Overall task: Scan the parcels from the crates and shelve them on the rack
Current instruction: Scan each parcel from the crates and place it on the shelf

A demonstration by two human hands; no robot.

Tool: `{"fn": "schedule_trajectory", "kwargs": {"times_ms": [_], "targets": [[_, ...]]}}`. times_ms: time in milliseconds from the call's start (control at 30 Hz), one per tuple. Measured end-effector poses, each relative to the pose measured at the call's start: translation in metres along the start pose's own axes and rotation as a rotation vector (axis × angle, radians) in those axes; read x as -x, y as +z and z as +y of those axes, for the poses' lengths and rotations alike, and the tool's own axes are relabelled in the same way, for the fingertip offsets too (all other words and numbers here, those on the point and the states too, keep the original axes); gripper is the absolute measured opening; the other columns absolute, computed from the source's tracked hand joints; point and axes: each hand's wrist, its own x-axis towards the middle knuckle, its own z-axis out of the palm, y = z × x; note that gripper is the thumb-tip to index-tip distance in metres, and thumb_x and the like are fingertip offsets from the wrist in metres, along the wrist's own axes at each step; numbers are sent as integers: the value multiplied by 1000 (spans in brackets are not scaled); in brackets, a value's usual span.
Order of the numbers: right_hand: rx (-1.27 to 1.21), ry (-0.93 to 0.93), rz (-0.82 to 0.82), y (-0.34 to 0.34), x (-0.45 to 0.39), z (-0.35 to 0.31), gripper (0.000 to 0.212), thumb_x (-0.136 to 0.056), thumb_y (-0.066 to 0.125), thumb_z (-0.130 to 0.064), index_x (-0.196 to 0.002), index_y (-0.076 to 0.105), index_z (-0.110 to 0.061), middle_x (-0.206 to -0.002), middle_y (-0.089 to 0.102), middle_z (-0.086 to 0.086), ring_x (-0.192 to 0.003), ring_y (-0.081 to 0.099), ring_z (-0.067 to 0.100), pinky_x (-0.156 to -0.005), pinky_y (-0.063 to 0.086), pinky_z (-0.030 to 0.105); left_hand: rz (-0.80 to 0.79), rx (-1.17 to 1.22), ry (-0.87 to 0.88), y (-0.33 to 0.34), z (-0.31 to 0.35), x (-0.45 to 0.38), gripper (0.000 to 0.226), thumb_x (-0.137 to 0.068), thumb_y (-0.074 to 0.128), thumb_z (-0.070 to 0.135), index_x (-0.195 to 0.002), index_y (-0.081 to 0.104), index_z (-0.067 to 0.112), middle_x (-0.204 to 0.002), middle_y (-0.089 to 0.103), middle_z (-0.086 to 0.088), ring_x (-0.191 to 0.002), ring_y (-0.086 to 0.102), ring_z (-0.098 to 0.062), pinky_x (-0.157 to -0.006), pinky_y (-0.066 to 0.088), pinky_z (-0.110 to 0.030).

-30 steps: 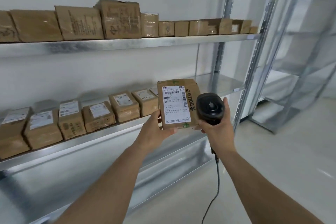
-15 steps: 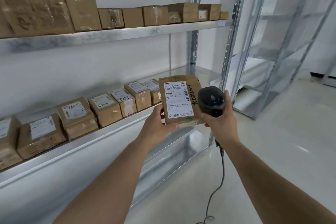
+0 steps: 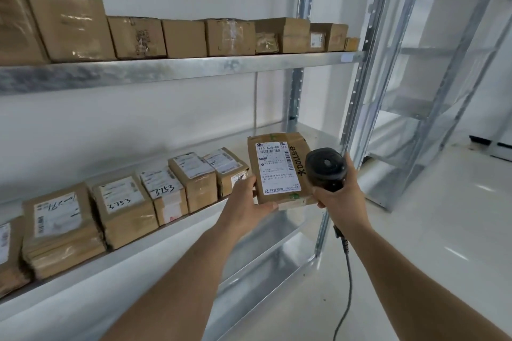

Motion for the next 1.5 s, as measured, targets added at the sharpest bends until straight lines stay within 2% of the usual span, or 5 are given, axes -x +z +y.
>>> {"fn": "schedule_trajectory", "kwargs": {"times_ms": [167, 300, 600, 867, 1500], "targets": [[44, 14, -35, 19, -56, 23, 102, -78, 77, -11, -155, 16, -40, -119, 55, -7, -90, 67, 25, -77, 60, 48, 12, -48, -86, 17, -21, -49, 63, -69, 75, 38, -128, 52, 29, -125, 55, 5, -109, 55, -6, -97, 48, -31], [69, 20, -113, 29, -100, 45, 100, -81, 76, -12, -156, 15, -35, -121, 52, -10, -104, 65, 27, -81, 59, 48, 64, -37, -170, 35, -32, -81, 57, -78, 78, 23, -128, 52, 24, -121, 58, 10, -105, 55, -8, -89, 42, -26], [115, 17, -401, 52, -213, 99, 89, -76, 73, -11, -149, 28, -34, -120, 67, -2, -88, 70, 24, -69, 61, 42, 292, -69, -422, 93, -46, -143, 44, -87, 70, 25, -124, 49, 19, -117, 61, 11, -106, 57, -10, -89, 46, -29], [156, 55, -609, 77, -269, 122, 102, -77, 73, -20, -156, 10, -38, -125, 65, 1, -100, 67, 33, -89, 56, 47, 405, -150, -595, 123, -57, -184, 30, -92, 63, 21, -120, 52, 16, -108, 56, 8, -98, 53, -11, -84, 41, -27], [107, 75, -751, 147, -320, 154, 107, -74, 76, -20, -154, 9, -43, -123, 62, -5, -100, 67, 25, -82, 60, 47, 929, -191, -830, 154, -110, -221, 15, -90, 60, 29, -95, 56, 15, -99, 62, -2, -86, 55, -20, -69, 37, -30]]}}
